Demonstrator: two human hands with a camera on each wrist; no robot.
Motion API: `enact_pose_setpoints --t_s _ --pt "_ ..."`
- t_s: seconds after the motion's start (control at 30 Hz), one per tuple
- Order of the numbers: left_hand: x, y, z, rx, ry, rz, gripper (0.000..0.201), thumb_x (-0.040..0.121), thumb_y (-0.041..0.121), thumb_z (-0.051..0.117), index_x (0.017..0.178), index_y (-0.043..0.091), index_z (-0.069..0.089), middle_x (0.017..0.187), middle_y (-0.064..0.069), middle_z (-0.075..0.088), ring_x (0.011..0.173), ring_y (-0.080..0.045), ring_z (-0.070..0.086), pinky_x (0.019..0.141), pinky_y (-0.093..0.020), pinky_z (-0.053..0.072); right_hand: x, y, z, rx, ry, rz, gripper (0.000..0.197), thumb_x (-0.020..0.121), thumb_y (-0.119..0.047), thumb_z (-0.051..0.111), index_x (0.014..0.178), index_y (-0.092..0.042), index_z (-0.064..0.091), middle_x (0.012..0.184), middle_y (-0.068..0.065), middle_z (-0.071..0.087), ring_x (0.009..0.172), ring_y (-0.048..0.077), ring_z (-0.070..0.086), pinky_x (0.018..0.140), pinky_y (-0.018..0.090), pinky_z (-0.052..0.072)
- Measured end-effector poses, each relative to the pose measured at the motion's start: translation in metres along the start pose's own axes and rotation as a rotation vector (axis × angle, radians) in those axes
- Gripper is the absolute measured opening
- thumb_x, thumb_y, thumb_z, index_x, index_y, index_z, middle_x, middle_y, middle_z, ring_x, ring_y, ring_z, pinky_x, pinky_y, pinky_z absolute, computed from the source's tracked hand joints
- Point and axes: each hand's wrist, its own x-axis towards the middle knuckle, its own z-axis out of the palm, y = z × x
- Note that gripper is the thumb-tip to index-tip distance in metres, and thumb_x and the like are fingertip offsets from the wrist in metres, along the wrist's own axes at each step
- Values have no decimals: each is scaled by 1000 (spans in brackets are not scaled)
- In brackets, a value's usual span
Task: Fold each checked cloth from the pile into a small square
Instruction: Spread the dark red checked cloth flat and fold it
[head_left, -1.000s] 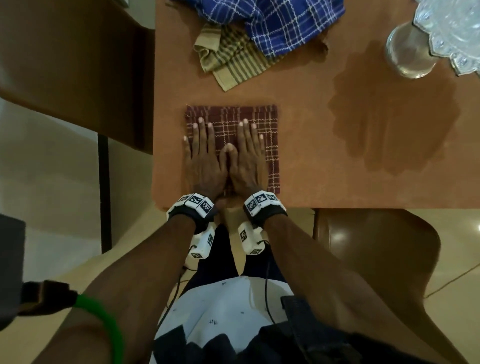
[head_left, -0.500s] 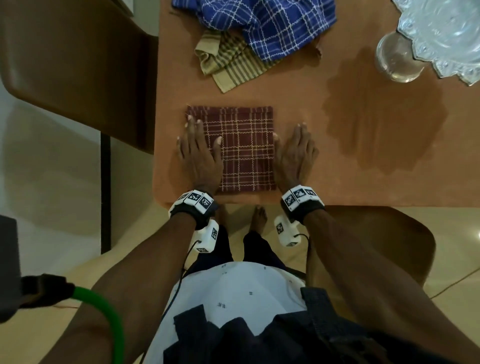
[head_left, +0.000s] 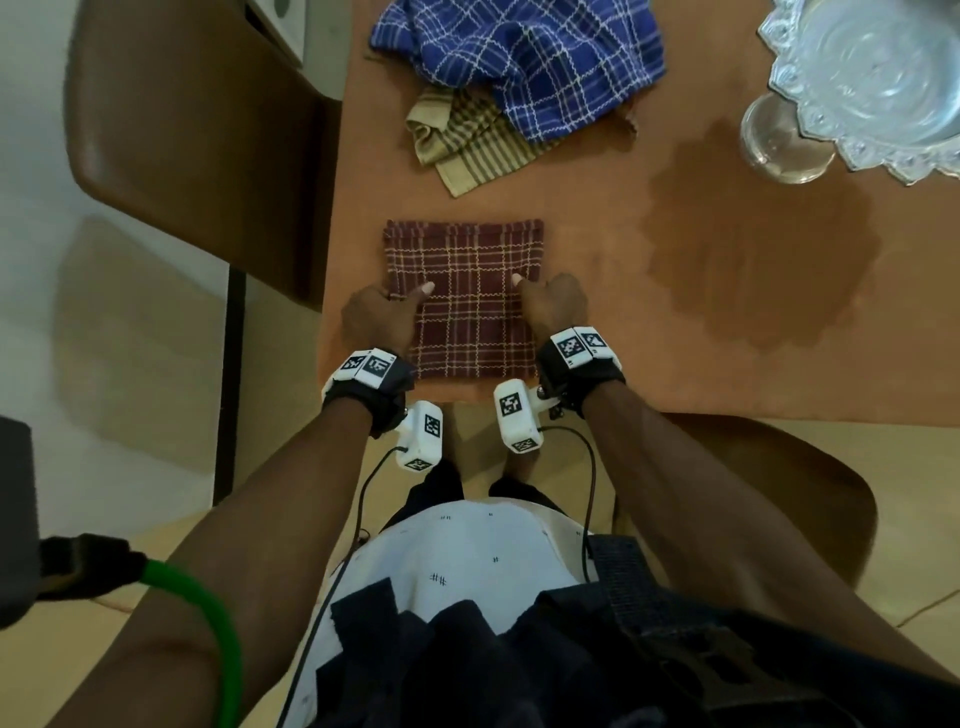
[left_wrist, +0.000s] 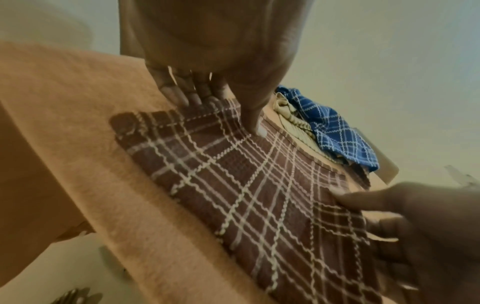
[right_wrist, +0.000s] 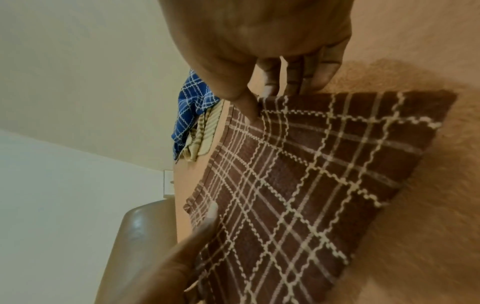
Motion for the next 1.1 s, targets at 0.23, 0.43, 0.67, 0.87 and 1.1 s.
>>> enact_pose_setpoints --t_s 0.23,0.43,0.67,0.87,1.1 --pt "18 1 -14 -236 -112 -93 81 52 80 78 91 10 74 90 -4 75 85 -25 71 81 -41 59 9 0 -5 240 39 50 28 80 -32 77 89 -15 58 99 6 67 92 26 62 80 34 51" --pt "19 24 -43 -404 -217 53 63 75 31 86 128 14 57 117 -7 70 100 -14 68 87 -34 56 16 -9 -27 326 55 -126 25 80 -30 75 102 -20 68 106 3 71 96 20 65 88 39 55" --pt "25 47 -62 -292 -227 255 47 73 4 84 117 8 68 110 -11 72 102 -21 70 90 -39 58 29 -32 -51 185 -87 -278 48 55 -16 89 100 -17 71 94 -1 74 91 17 69 83 38 59" --pt "28 60 -62 -163 -188 363 51 70 5 86 117 4 67 113 -9 72 97 -12 67 77 -12 54 37 -45 -60 -185 86 -537 24 73 -24 80 95 -20 73 93 -2 72 85 16 67 71 29 53" --pt "34 60 -68 -50 -179 458 49 77 14 83 122 4 67 114 -13 71 101 -17 67 83 -22 57 49 -41 -70 -87 97 -527 22 83 -33 74 98 -18 72 108 1 62 103 15 53 81 24 35"
